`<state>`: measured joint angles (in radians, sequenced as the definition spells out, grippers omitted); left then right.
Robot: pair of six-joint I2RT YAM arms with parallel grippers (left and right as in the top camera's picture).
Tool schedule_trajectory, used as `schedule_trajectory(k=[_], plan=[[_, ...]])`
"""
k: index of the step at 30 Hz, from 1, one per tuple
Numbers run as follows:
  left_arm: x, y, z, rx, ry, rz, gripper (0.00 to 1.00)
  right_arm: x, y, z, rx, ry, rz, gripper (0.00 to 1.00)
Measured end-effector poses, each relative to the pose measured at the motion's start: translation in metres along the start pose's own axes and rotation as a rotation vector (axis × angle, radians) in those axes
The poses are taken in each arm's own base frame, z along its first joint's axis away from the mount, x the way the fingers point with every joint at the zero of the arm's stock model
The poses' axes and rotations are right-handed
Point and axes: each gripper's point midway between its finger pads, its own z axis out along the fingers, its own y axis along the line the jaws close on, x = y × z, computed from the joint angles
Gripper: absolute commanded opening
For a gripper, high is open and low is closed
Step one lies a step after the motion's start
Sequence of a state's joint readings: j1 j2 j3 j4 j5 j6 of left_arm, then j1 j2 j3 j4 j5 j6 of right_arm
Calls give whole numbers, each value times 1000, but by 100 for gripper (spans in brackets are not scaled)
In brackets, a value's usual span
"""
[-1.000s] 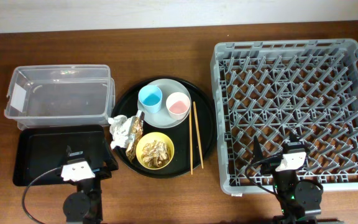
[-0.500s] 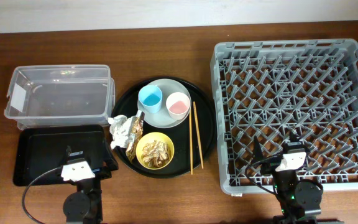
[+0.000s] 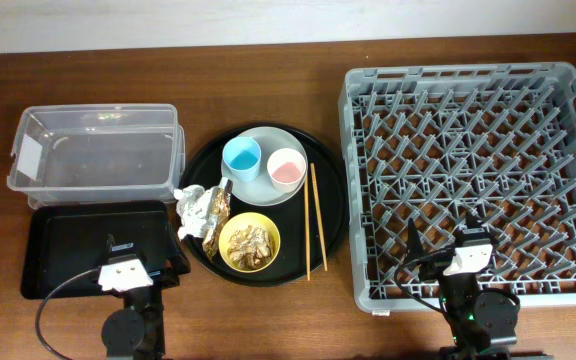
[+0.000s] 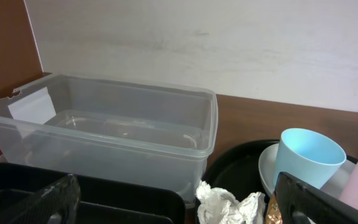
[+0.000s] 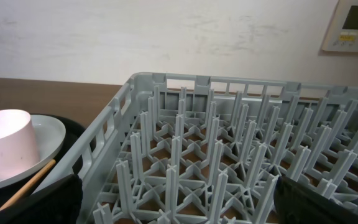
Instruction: Sort waste into correct bins and load items into the dishwasher rack
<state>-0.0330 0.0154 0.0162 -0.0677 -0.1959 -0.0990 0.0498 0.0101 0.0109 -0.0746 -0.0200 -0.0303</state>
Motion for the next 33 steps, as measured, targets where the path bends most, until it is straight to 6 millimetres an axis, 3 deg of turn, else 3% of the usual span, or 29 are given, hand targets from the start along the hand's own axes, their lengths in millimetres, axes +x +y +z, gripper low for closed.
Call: schedule_trajectory(k=[21,26,30,31,32,33], plan=[[0,-1,0,4,0,0,99,0,0,0,0,0,0,98],[10,-22,-12,129,146,17,99,0,0,0,0,0,0,98],[-58,-37,-36,196,232,17,99,0,0,0,0,0,0,98],[-62,-39,-43,205,325,22,99,0,0,0,0,-2,-1,98],[-86,-45,-38,214,375,23,99,0,0,0,-1,1,0,98],[-92,-48,-34,219,427,24,99,0,0,0,-1,1,0,98]])
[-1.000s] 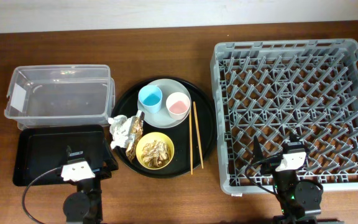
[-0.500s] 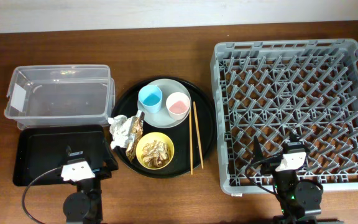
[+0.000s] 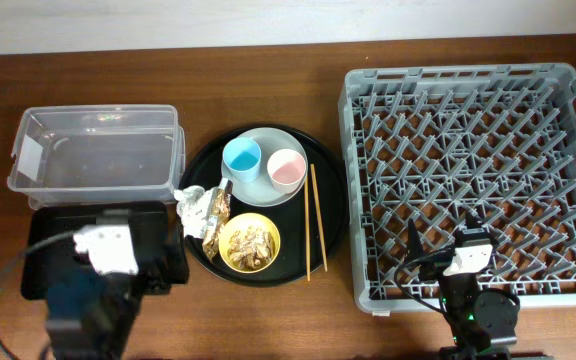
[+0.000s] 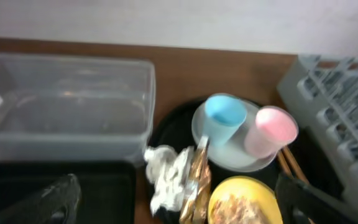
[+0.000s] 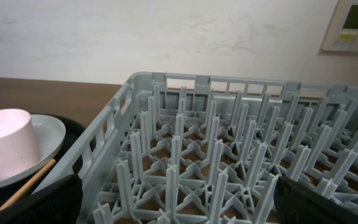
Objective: Sort waste into correct bins and load items into the dishwasher rack
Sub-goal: 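Reach left gripper to the white tissue and grasp it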
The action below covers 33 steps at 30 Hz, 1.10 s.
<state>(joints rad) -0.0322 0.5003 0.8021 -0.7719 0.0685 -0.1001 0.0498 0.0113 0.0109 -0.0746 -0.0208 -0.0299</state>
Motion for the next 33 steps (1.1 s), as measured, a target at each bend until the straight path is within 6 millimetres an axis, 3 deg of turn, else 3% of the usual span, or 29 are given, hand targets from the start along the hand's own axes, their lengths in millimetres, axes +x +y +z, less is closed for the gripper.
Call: schedule_trajectory(k=[1,3,6,8,13,15,17,18,21,26,33], plan=[[7,-1,-4,-4,138,-12,99,0,0,0,1,-2,0,98],[-10,-5,5,-6,317,-28,99,0,0,0,0,0,0,99],[-23,-7,47,-5,481,-46,99,0,0,0,0,1,0,98],[-12,-12,73,35,581,-70,1,0,0,0,0,1,0,98],[29,-14,113,7,786,-206,1,0,0,0,0,1,0,98],[47,-15,128,-119,820,-287,13,0,0,0,0,1,0,98],[58,-19,146,-223,762,-333,64,0,0,0,0,1,0,98],[65,-25,156,-247,740,-345,73,0,0,0,0,1,0,98],[86,-29,187,-303,680,-419,70,0,0,0,0,1,1,98],[134,-12,193,-506,716,-639,62,0,0,0,0,1,0,98],[137,-6,201,-566,633,-754,60,0,0,0,0,1,0,98]])
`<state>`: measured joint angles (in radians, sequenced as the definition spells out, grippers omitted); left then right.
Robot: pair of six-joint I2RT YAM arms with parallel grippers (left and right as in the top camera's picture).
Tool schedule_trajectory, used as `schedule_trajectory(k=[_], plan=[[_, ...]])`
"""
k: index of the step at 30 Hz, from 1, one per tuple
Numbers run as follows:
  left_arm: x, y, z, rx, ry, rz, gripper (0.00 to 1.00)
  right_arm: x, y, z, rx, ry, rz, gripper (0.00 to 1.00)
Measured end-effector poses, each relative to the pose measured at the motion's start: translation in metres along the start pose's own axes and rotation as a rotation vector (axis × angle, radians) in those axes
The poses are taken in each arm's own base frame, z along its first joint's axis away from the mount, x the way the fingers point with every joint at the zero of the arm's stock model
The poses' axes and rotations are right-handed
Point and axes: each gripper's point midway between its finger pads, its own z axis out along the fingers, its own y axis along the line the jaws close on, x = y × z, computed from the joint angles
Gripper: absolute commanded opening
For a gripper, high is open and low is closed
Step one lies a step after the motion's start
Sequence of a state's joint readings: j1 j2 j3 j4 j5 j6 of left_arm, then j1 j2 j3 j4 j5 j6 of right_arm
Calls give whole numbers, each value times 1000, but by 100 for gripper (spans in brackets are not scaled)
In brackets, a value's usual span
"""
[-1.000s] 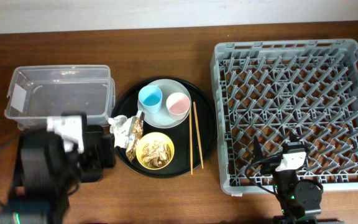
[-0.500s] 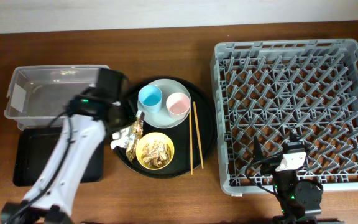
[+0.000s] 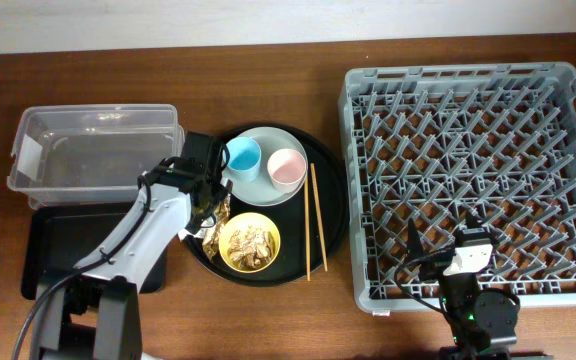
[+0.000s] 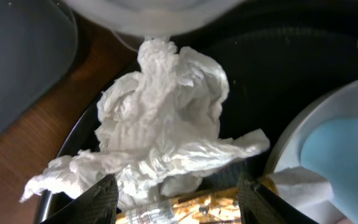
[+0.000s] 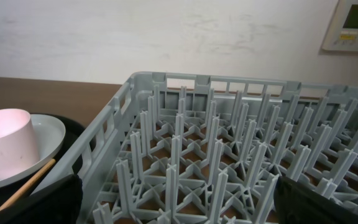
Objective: Sort waste into correct bins and load items into the dishwasher rack
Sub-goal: 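Reach left gripper to the white tissue and grasp it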
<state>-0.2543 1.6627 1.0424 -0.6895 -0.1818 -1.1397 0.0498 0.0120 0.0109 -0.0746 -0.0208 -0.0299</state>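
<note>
My left gripper is open and low over the crumpled white tissue, one finger on either side of it. A gold foil wrapper lies under the tissue's near edge. Both are on the left side of the round black tray. In the overhead view the left gripper hides the tissue. The blue cup and pink cup stand on a white plate. A yellow bowl holds food scraps. My right gripper is open over the rack's front rows.
The clear plastic bin stands at the back left, and a flat black tray is in front of it. Wooden chopsticks lie along the round tray's right side. The grey dishwasher rack fills the right of the table.
My left arm was raised above the flat black tray; it now reaches onto the round tray, its open gripper low around the tissue. The right arm has not moved.
Both grippers were parked open at the table's front edge, the left by the flat black tray and the right over the rack. Then the left was raised above the black tray. Now it is down at the tissue and wrapper.
</note>
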Motion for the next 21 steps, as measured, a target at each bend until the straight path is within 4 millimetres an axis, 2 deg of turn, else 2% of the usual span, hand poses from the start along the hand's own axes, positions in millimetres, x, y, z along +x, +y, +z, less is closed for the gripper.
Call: schedule_trajectory(k=[2,3,4,6,7,13,16,18,21], plan=[[3,8,11,-5,-13,-28,54,0,0,0,0,0,0,98],[5,12,15,-11,-15,-32,47,0,0,0,0,0,0,98],[6,13,17,-7,-19,-41,32,0,0,0,0,0,0,98],[4,11,18,0,-27,-50,14,0,0,0,0,0,0,99],[3,11,18,1,-32,-51,2,0,0,0,0,0,0,98],[1,10,14,8,-40,0,0,0,0,0,0,0,0,98],[-10,1,-21,97,-85,28,1,0,0,0,0,0,0,98],[-20,-5,-54,172,-127,27,1,0,0,0,0,0,0,98],[-20,-3,-56,169,-126,33,1,0,0,0,0,0,-1,98]])
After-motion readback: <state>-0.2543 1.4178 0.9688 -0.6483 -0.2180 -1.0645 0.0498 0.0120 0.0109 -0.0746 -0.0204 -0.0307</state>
